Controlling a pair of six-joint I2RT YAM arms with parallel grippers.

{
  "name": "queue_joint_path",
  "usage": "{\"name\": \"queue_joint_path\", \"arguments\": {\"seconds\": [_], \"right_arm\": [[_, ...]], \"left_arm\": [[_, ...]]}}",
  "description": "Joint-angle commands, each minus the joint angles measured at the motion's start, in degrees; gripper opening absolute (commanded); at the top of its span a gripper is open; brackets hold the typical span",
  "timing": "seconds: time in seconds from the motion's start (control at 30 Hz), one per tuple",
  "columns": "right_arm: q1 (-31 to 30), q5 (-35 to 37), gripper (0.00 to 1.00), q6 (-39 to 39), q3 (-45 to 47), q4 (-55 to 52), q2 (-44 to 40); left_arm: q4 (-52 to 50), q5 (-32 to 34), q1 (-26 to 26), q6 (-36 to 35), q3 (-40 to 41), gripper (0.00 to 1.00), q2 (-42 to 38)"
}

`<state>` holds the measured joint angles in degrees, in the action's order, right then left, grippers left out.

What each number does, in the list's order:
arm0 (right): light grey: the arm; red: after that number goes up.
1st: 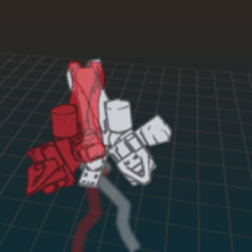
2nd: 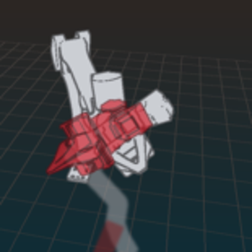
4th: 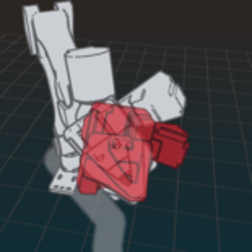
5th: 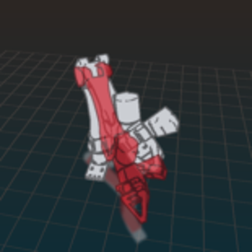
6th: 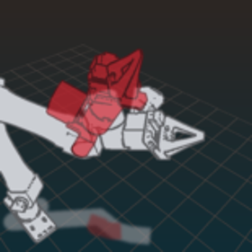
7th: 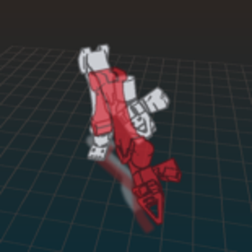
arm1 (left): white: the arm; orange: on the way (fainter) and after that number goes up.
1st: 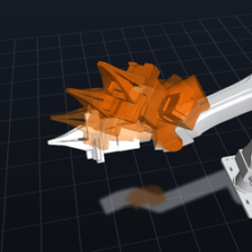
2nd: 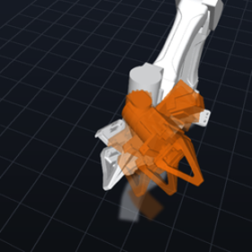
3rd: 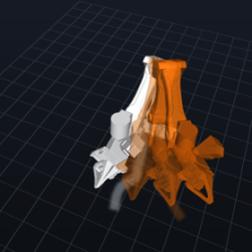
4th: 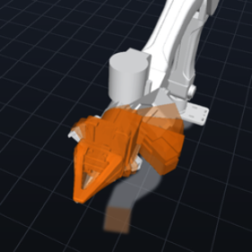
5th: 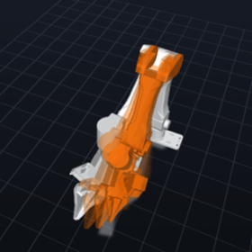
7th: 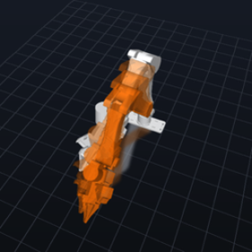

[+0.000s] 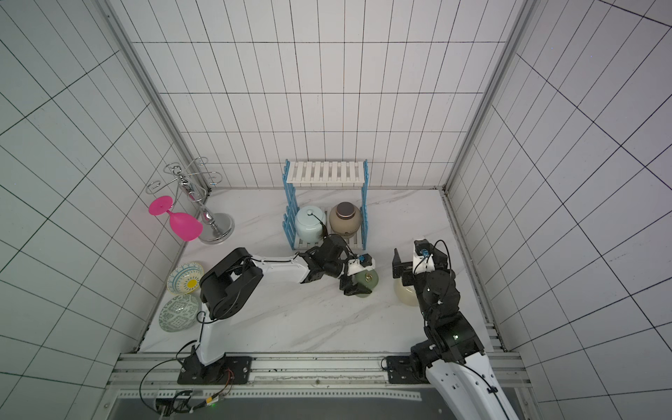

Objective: Remove the tea canisters from the shelf
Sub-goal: Place the tea canister at the center of the board.

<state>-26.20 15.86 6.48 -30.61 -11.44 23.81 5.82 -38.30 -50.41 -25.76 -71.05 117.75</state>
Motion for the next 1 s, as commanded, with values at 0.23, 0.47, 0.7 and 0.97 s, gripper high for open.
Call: {"name": "queue_joint_path", "arguments": {"seconds": [0.23, 0.47, 0.7, 0.97], "right_arm": [[0.8, 0.3, 0.99, 0.2, 1.5, 1.0, -0.6], [0.7, 0.2, 0.99, 0.2, 1.5, 1.0, -0.5], [0.8, 0.2, 0.99, 0.2, 1.5, 1.0, -0.5], [0.8, 0.1, 0.99, 0.2, 1.5, 1.0, -0.4]], "left_arm": [[2.0, -1.4, -0.2, -2.3, 0.9, 0.78, -1.7], [1.7, -0.8, -0.2, -2.3, 1.4, 0.99, -2.8], [0.6, -0.7, -0.2, -2.5, 1.4, 0.99, -3.7], [-4.5, -2.0, -0.2, -2.4, -0.3, 0.99, -5.9]]}}
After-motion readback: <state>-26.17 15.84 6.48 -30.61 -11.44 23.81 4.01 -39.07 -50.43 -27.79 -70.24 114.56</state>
